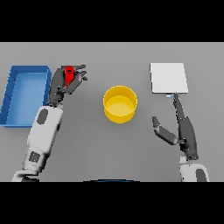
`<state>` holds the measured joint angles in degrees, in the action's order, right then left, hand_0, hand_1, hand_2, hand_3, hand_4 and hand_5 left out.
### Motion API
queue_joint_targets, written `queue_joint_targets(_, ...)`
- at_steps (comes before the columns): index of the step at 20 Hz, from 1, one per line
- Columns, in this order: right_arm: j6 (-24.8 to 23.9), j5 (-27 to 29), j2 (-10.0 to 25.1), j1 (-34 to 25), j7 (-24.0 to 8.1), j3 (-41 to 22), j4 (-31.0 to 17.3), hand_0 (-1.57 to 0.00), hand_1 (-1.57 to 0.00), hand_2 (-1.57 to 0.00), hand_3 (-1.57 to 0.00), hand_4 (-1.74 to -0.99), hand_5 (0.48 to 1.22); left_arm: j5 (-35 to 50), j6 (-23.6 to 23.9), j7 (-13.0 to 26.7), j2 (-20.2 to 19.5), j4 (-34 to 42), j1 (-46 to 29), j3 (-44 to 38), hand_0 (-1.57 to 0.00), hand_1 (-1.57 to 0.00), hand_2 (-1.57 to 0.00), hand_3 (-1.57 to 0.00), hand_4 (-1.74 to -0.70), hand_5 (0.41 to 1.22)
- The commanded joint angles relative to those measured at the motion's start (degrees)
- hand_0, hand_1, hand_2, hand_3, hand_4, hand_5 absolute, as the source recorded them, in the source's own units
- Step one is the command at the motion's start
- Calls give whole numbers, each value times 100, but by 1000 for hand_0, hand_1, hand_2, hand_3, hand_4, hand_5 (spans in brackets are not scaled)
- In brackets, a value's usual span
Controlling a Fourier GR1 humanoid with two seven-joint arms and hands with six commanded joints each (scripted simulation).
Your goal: Pick up the red beaker and tilt it to pour out 1 green nut into yellow bowl. Pick up the yellow bowl and place it on the metallic measuring scale.
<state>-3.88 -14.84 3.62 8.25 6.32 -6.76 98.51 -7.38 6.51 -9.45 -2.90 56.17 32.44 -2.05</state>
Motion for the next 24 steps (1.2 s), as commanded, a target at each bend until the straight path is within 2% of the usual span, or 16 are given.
queue_joint_targets(1, 10, -2, 31, 5, 22, 12, 2, 1, 1, 1, 1, -1262, 658, -145, -10, 127, -54, 99, 43, 163, -1555, -1555, -1556, -1550, -1721, 1114)
queue_joint_targets(4, 4, -28, 49, -79, -70, 17, -6, 1, 1, 1, 1, -1253, 666, -691, -160, 798, -338, 379, 175, 759, -1563, -1563, -1563, -1560, -1731, 1124)
queue_joint_targets(9, 34, -38, 68, 54, -14, -2, 36, 1, 1, 1, 1, -1256, 678, -1166, -278, 1293, -538, 700, 174, 1379, -1564, -1565, -1565, -1562, -1733, 1111)
queue_joint_targets(10, 46, -6, 60, -6, -153, 9, 65, 1, 1, 1, 1, -1256, 678, -1214, -300, 1378, -557, 838, 143, 1487, -1564, -1565, -1565, -1562, -1733, 1112)
queue_joint_targets(14, 90, 10, 78, 9, -247, 1, 123, 1, 1, 1, 1, -1252, 685, -2060, -291, 2104, -853, 775, 469, 2124, -1568, -1568, -1568, -1567, -1738, 1131)
queue_joint_targets(17, 64, -5, 36, 42, -228, -22, 156, 1, 1, 1, 1, -1256, 690, -2780, -461, 2295, -1091, 669, 753, 2773, -1570, -1570, -1570, -1569, -1739, 1127)
queue_joint_targets(20, 78, -26, 7, 70, -193, -78, 211, 1, 1, 1, 1, -1270, 700, -3279, -731, 2416, -1305, 642, 1062, 3256, -1570, -1570, -1570, -1570, -1740, 1173)
queue_joint_targets(22, 109, -20, 35, 85, -281, -76, 290, 1, 1, 1, 1, -1274, 704, -3524, -871, 2466, -1307, 485, 1352, 3503, -1571, -1571, -1571, -1570, -1740, 1190)
queue_joint_targets(24, 92, -50, -10, 89, -312, -115, 281, 1, 1, 1, 1, -1284, 705, -3765, -1070, 2412, -1413, 423, 1560, 3767, -1571, -1571, -1571, -1571, -1649, 1201)
